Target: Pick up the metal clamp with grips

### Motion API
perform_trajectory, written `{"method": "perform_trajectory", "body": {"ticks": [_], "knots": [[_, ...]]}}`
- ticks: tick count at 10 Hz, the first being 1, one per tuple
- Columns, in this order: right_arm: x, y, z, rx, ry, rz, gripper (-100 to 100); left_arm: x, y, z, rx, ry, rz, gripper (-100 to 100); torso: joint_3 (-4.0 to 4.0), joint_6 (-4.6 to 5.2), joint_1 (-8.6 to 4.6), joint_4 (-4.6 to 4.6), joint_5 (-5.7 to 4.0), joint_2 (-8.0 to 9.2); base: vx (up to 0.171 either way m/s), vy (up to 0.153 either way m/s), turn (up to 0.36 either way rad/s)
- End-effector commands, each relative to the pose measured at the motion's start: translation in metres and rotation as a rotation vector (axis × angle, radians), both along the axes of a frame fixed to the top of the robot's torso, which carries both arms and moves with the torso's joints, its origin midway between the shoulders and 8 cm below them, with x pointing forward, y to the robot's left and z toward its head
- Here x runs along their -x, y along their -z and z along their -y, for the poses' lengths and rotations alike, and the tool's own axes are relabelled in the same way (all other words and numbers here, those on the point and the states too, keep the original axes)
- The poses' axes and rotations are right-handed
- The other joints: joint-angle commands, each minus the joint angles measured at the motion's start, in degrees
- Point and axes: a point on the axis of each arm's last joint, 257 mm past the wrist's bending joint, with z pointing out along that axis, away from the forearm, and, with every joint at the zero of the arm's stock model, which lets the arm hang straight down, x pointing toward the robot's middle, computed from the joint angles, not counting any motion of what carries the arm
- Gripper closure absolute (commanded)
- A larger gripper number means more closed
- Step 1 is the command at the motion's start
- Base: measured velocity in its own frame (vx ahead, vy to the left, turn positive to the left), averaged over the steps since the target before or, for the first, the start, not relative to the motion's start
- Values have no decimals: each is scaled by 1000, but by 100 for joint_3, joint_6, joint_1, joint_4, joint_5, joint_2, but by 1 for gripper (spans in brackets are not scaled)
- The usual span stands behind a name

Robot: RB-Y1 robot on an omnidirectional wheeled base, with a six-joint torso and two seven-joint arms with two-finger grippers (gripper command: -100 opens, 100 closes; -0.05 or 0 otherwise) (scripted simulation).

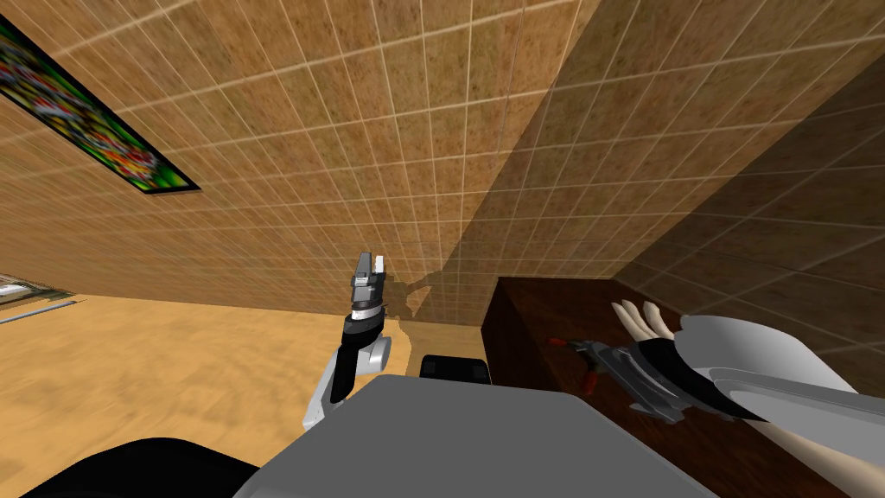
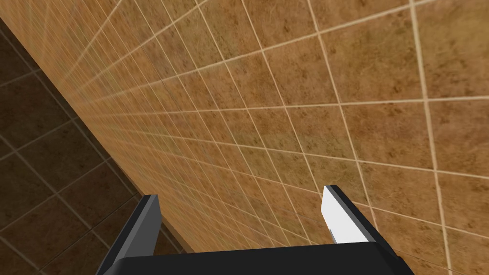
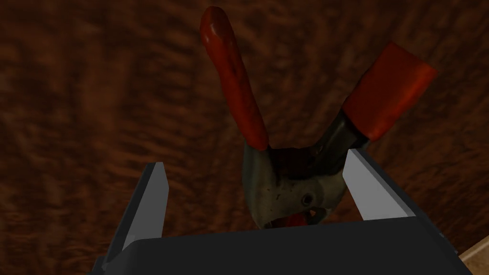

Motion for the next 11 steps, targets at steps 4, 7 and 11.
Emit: {"method": "perform_trajectory", "body": {"ticks": [4,7,11], "knots": [[7,16,5,-28,90,-14,-100,0,0,0,0,0,0,0,2,-2,2,0,-1,4,-6,9,49],[10,23,9,-28,99,-14,-100,0,0,0,0,0,0,0,4,0,6,2,1,6,-10,19,40],[10,22,10,-26,96,-13,100,0,0,0,0,0,0,0,1,5,-2,0,-4,3,0,0,0]]}}
